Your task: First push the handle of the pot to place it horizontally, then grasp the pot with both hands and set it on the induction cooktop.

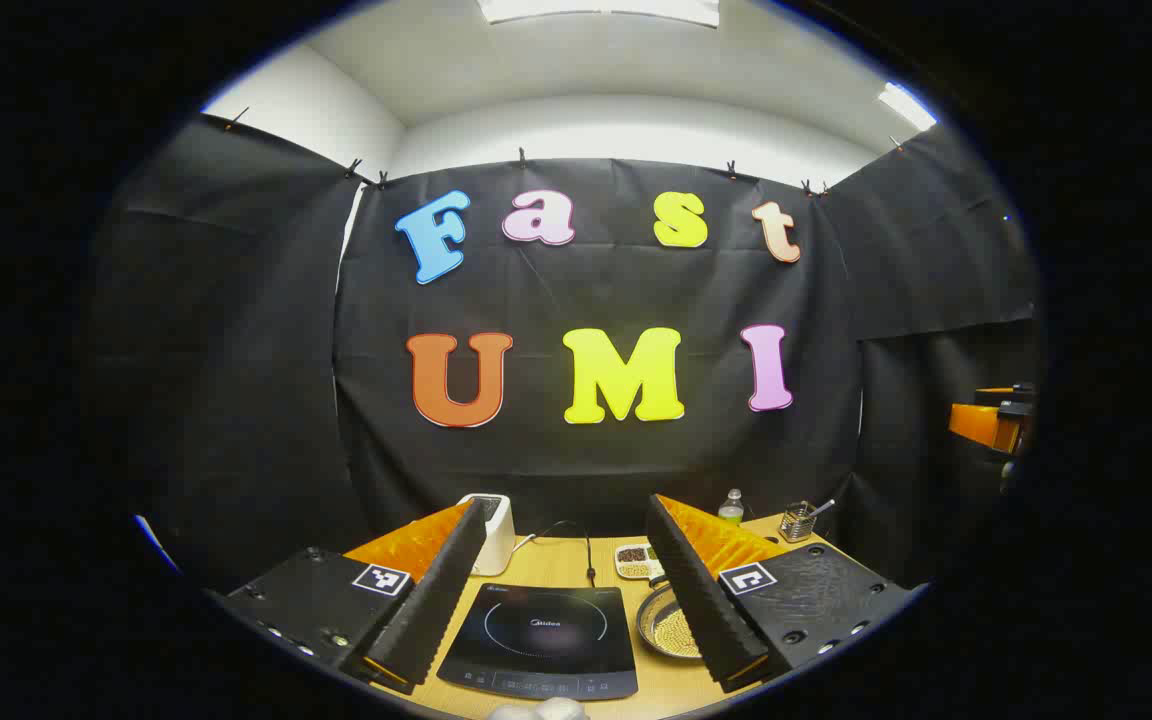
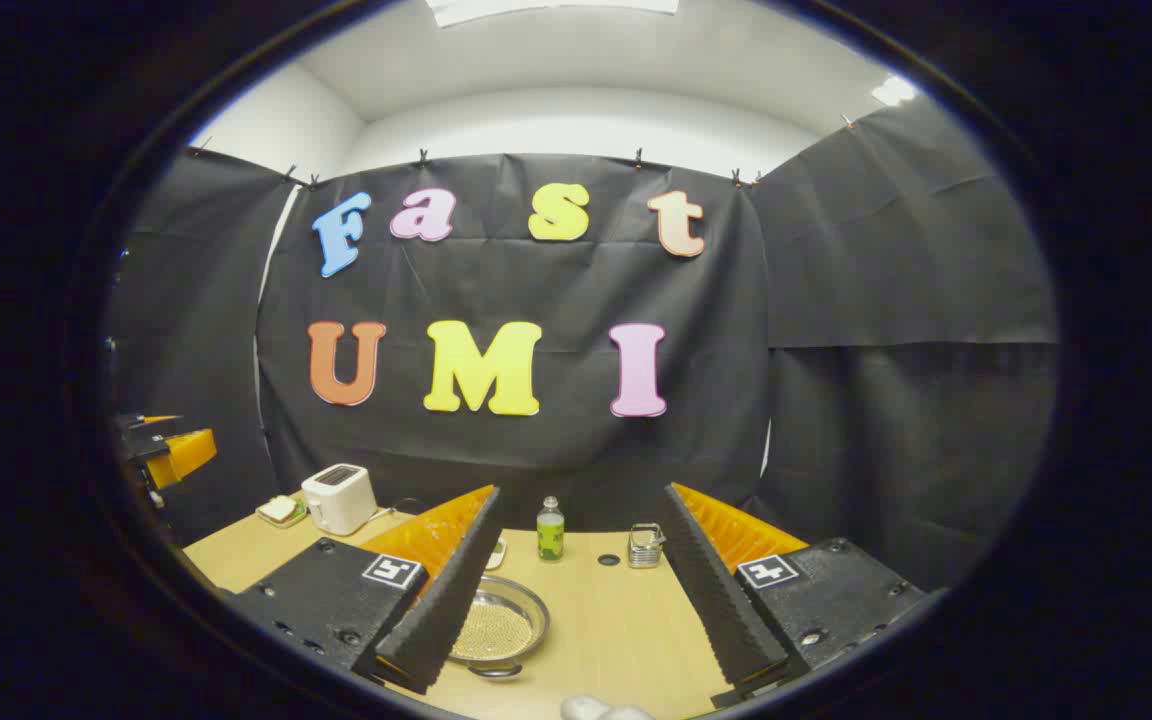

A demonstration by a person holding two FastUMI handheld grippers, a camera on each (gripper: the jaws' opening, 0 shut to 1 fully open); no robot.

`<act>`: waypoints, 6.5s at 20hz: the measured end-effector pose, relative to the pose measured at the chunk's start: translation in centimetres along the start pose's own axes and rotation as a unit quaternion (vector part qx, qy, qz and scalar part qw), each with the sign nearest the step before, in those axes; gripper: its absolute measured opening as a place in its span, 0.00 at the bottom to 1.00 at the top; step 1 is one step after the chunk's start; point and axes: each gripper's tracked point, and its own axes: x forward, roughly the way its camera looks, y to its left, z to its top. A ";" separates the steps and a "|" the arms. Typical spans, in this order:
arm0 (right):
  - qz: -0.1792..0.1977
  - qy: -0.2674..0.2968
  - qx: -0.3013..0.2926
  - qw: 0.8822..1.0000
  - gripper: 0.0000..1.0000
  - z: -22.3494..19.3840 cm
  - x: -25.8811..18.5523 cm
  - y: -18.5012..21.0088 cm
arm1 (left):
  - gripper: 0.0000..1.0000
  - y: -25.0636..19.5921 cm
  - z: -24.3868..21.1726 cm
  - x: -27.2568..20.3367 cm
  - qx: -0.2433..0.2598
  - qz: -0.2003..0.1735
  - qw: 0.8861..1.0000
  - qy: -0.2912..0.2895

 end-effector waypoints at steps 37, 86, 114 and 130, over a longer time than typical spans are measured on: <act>0.090 0.136 -0.007 0.987 0.01 -11.8 1.8 6.0 | 0.96 2.0 -0.4 -0.3 -0.004 0.016 1.000 -0.005; 0.181 0.430 -0.022 0.884 0.01 -41.8 7.2 9.8 | 0.96 0.7 0.0 -1.9 0.019 0.083 0.996 0.033; 0.207 0.431 -0.064 0.876 0.04 -41.1 16.4 -1.3 | 0.96 -5.8 -1.5 -0.5 0.009 0.181 0.982 0.058; 0.168 0.403 -0.035 0.899 0.01 -39.6 17.0 -3.4 | 0.96 -5.3 -3.6 2.9 0.006 0.128 0.990 0.061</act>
